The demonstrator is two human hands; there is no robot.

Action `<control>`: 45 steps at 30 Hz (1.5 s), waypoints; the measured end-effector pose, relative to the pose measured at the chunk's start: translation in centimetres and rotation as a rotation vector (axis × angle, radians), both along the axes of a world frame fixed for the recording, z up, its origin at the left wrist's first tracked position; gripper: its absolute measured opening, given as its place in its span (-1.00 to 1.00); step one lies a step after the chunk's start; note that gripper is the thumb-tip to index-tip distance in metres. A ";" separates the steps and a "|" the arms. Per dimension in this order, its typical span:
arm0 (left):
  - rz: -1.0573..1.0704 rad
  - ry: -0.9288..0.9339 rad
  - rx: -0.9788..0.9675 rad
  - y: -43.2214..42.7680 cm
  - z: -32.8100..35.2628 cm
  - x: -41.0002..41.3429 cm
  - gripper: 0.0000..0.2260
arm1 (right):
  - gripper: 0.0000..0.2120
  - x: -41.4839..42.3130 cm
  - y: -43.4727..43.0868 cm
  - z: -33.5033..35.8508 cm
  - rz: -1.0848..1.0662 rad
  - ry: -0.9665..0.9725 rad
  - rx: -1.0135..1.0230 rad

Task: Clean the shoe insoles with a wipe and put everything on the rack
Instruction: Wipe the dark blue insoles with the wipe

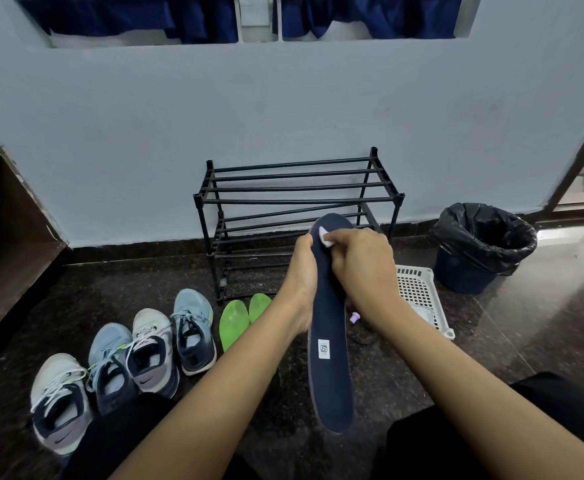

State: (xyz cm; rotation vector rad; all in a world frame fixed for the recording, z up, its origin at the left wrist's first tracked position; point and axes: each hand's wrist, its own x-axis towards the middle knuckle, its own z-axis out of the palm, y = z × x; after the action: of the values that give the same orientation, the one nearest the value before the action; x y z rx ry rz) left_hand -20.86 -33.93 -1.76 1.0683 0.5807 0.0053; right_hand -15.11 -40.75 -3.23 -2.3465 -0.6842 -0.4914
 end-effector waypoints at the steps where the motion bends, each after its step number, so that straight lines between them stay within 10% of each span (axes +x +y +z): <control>1: 0.002 0.008 0.008 0.2 0.1 0.0 -0.52 | -0.74 -0.3 0.1 0.0 0.004 0.005 0.012; 45: 0.062 -0.048 0.033 1.5 0.4 0.1 -0.56 | -0.78 -1.9 0.1 0.5 0.045 -0.128 -0.186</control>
State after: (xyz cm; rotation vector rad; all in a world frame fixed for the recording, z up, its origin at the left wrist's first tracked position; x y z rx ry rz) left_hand -20.76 -32.40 -1.35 1.0790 0.5717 0.0942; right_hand -16.99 -40.67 -2.68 -2.4822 -0.8742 -0.5836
